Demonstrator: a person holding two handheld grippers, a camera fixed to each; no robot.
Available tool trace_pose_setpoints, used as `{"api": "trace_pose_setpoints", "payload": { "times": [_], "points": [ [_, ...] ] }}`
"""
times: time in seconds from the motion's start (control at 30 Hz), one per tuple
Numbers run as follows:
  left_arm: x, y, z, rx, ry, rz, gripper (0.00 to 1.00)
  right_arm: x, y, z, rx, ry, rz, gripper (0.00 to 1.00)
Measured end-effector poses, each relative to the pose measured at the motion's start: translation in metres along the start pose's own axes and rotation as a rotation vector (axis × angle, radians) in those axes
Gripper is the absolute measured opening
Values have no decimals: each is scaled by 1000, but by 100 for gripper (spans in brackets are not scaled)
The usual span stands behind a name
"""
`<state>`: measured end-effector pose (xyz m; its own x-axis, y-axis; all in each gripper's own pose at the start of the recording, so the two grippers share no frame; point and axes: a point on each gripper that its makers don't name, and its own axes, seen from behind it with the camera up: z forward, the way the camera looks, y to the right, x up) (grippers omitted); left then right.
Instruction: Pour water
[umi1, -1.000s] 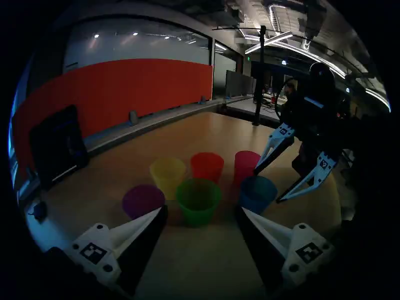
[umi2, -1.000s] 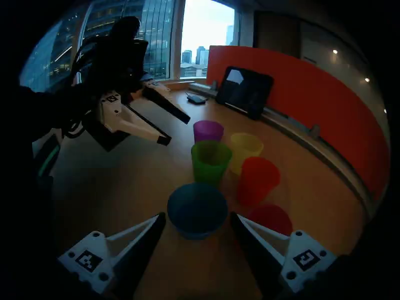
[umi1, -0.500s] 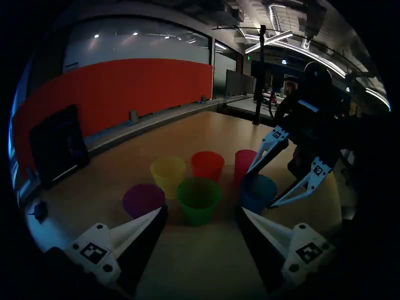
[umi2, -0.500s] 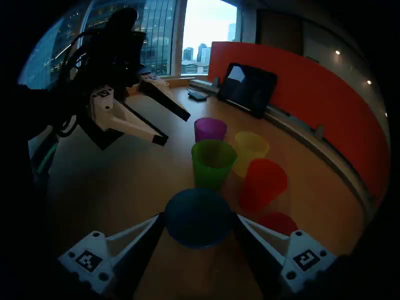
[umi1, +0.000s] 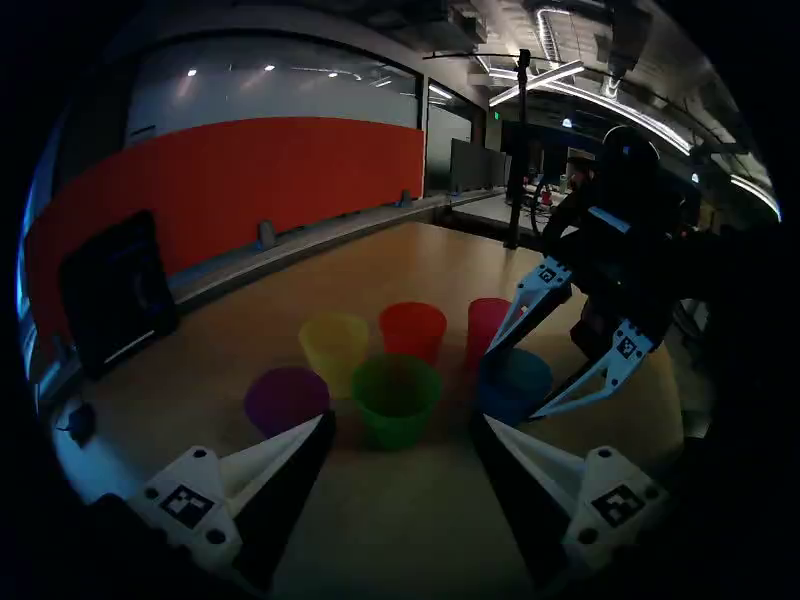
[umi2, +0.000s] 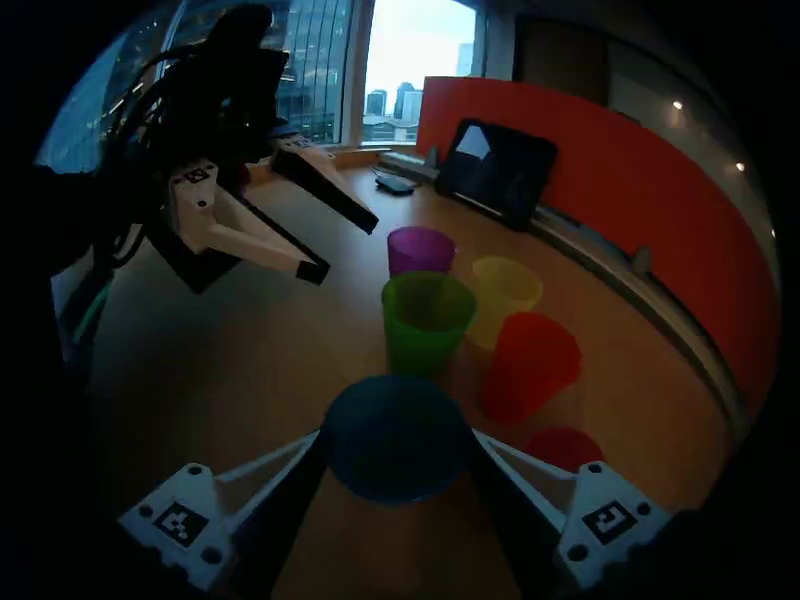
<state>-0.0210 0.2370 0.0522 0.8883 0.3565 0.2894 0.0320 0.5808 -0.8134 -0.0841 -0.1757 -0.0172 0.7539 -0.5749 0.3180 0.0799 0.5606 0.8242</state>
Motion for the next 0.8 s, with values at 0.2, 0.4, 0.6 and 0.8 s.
{"api": "trace_pose_setpoints", "payload": {
  "times": [0.2, 0.4, 0.6, 0.8],
  "points": [
    [-1, 1, 0, 0, -1, 2, 99, 0, -1, -1, 1, 2, -2, 94],
    [-1, 2, -1, 0, -2, 4, 99, 1, -1, -3, 2, 14, 6, 93],
    [-2, 2, 1, 0, -4, 6, 99, 13, -1, -13, 0, 65, 18, 93],
    [-3, 4, 4, -1, -7, 8, 99, 30, 3, -33, -13, 119, 14, 93]
  ]
}}
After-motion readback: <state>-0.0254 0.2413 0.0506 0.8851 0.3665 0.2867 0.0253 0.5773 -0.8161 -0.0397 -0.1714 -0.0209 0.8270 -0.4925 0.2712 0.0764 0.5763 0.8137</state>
